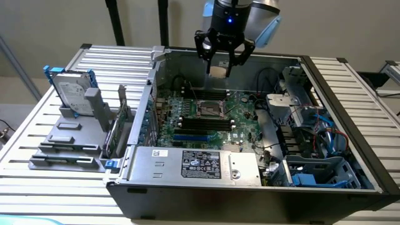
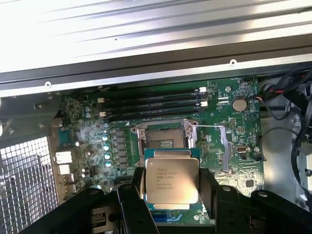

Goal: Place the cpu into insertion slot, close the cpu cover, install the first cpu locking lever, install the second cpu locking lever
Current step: 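Place the cpu into insertion slot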

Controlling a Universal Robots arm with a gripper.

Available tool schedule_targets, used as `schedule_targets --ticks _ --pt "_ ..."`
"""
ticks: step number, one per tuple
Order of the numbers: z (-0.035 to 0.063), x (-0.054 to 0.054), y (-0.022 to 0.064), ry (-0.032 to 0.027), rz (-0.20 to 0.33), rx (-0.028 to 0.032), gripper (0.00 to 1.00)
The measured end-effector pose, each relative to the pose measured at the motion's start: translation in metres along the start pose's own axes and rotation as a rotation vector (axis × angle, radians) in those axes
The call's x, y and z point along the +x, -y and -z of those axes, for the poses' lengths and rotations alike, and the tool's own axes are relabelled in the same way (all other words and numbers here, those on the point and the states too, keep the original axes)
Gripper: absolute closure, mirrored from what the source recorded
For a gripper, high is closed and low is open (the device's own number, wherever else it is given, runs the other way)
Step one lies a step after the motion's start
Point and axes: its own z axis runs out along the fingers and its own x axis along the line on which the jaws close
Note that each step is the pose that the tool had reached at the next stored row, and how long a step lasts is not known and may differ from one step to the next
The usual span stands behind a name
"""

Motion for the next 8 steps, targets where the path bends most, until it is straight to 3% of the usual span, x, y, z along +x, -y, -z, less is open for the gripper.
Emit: schedule_targets --ticks 8 --pt "0.0 0.0 0.0 0.0011 -0.133 -0.0061 0.45"
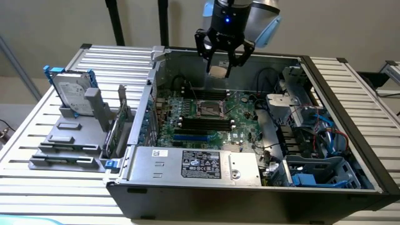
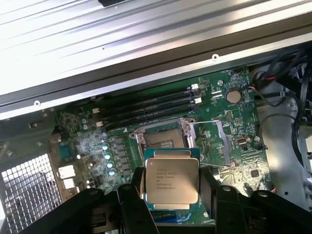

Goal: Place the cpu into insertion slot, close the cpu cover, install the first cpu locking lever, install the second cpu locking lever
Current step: 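Place the cpu into insertion slot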

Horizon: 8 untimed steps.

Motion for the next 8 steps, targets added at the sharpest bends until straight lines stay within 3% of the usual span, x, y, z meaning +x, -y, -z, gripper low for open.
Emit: schedule_targets --ticks 8 --pt "0.0 0.0 0.0 0.0014 -0.133 -0.0063 0.45"
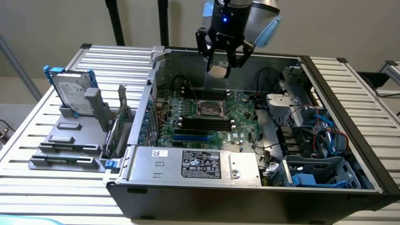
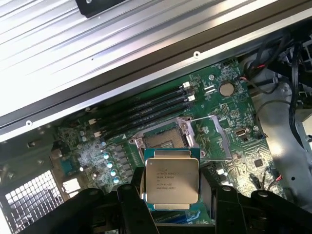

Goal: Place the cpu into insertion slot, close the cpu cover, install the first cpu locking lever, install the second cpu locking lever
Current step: 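Place the cpu into insertion slot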

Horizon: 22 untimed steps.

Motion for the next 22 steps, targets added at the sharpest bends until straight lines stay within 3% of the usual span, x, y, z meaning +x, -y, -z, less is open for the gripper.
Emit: schedule_targets --ticks 22 --pt "0.0 0.0 0.0 0.0046 -0.372 -0.0177 0.45"
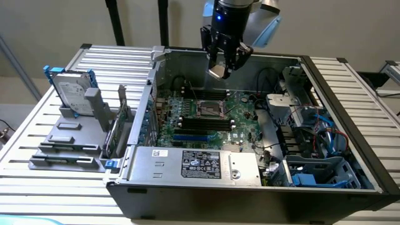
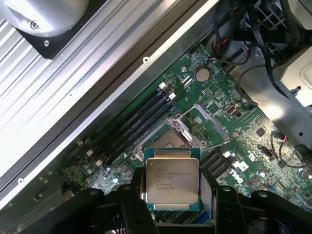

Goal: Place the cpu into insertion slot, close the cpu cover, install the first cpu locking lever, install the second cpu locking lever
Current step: 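Place the cpu into insertion slot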

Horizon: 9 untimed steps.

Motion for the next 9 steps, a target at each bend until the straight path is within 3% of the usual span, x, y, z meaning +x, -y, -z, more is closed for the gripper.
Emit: schedule_targets --ticks 9 --pt "0.0 0.0 0.0 0.0019 -0.156 -0.0074 0.45"
